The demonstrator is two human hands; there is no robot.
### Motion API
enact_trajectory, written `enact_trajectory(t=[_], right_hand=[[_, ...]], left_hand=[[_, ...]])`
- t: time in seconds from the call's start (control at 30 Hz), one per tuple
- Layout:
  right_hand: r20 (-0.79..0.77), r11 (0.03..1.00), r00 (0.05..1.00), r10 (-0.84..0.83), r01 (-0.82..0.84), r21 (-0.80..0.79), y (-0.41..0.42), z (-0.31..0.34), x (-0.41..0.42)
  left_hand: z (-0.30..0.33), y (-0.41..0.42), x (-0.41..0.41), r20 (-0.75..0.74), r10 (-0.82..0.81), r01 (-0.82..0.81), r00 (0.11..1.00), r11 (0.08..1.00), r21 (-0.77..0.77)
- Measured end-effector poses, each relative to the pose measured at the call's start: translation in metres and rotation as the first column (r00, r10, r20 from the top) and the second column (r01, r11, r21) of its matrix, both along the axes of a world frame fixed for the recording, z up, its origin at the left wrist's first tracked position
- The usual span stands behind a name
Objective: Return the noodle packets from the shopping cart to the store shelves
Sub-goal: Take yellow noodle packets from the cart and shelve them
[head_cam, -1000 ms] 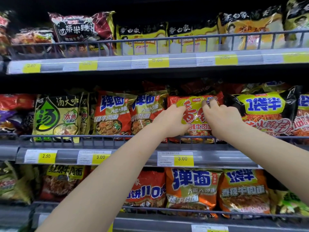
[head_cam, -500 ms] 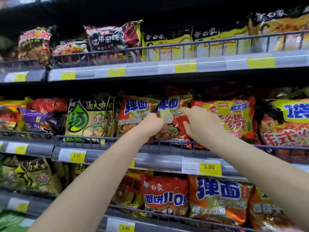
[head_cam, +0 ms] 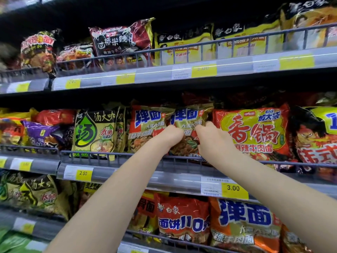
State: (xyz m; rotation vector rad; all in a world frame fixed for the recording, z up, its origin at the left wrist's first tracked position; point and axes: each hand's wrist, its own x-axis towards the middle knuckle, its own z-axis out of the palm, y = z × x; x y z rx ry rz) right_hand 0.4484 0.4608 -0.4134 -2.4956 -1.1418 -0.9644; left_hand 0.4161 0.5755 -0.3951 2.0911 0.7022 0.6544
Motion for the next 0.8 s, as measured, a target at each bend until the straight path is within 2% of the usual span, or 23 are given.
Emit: enact_trajectory(t=[0.2,0.5,0.63,0.8], right_hand=[[-0.037,1.0,0.999,-0.009,0.009,-0.003,0.002,0.001,0.001],[-0.075,1.0,0.997,-0.017,0.015,-0.024,0.001,0.003,0.005],[-0.092,0.999,0.995,-0.032,0.03,-0.025,0.002,0.004,0.01],[-0.115,0.999,0.992,-0.047,0.043,-0.032,0.004,0.007,0.018]], left_hand=[[-0.003,-0.003,0.004,-0.012,-0.002,0.003,1.0,0.997,0.08],[0.004,0.003,0.011,-0.057,0.069,-0.068,0.996,0.997,0.024],[0.001,0.009,0.012,-0.009,0.075,-0.075,0.997,0.996,-0.05],[-0.006,0.016,0.001,0.086,0.042,-0.042,0.995,0.999,-0.006]])
